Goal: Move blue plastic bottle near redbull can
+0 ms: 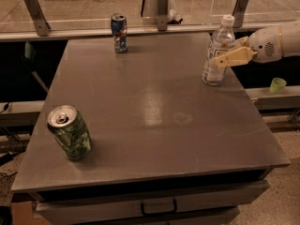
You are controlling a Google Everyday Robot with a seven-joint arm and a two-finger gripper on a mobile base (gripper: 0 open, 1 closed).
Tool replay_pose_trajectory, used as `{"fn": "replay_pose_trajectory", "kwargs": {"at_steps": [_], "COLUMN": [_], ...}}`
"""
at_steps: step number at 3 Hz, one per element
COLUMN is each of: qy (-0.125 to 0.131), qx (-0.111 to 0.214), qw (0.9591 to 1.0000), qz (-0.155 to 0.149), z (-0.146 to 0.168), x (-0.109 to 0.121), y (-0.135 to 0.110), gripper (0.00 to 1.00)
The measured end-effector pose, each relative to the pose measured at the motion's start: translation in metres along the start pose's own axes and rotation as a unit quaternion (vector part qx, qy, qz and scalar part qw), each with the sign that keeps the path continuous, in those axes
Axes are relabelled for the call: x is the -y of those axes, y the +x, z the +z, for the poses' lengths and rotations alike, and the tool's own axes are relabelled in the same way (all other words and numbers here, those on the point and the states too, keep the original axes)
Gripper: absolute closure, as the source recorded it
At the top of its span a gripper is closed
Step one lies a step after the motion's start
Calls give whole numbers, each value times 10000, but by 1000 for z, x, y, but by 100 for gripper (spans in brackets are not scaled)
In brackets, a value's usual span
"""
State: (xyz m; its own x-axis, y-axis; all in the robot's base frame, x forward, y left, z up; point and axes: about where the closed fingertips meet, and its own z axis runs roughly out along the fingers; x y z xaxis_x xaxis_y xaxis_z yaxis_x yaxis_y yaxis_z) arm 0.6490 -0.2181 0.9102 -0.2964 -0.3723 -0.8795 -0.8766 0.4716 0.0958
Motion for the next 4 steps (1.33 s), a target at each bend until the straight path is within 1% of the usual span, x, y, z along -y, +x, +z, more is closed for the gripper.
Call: {"fn": "replay_pose_trajectory", "kwargs": {"at_steps": [1, 2, 3, 4], "qy": [-204, -198, 135, 94], "qx": [212, 442, 723, 717], "qw": [9995, 9986, 9960, 9960], "qz": [-72, -224, -504, -519], "z": [3, -10, -52, -43], "x": [-3, -3, -2, -4], "y": [-5, -14, -42, -43], "gripper": [62, 87, 100, 100]}}
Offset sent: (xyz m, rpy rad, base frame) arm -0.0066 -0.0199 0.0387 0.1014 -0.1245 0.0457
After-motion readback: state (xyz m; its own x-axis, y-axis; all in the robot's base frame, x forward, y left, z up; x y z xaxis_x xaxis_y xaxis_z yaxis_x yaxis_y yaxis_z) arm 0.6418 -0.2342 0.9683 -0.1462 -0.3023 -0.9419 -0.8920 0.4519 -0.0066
